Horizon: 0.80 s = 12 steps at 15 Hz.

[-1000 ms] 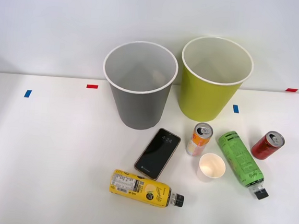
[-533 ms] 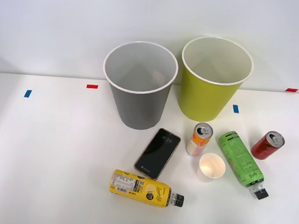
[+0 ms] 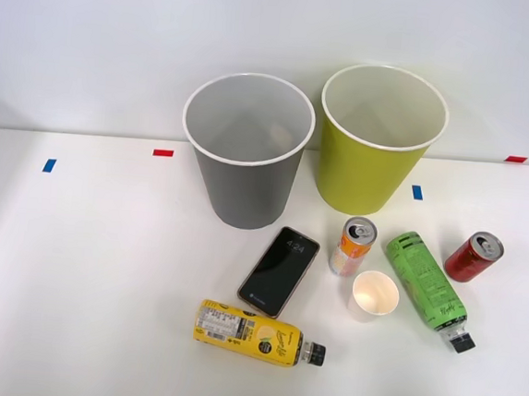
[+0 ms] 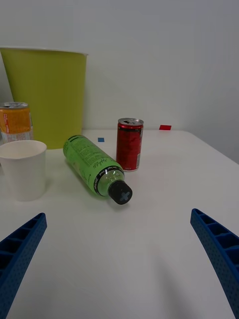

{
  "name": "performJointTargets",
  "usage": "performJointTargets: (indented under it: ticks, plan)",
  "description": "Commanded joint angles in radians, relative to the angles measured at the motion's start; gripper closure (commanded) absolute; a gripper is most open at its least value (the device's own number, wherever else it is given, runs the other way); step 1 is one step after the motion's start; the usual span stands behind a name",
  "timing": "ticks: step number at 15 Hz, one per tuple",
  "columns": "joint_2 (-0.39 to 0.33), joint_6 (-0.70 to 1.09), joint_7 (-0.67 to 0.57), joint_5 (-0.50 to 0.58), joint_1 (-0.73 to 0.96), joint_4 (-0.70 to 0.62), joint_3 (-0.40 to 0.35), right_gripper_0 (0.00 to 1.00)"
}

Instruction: Put cans in the gray bin, plastic bottles in the light green bin

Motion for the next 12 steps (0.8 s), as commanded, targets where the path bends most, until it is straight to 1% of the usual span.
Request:
performJointTargets:
  ticks: [1,6,9,12]
  plan:
    - [0.000,0.000,0.000,0.000,0.000,0.000,0.000,0.00]
    - [0.008,0.008,0.000,-0.003,-0.018,0.008,0.006,0.00]
    - [-0.006,0.006,0.006,-0.080,-0.063,0.000,0.012,0.00]
    - [-0.031,0.034,0.008,-0.109,-0.110,-0.009,0.012,0.00]
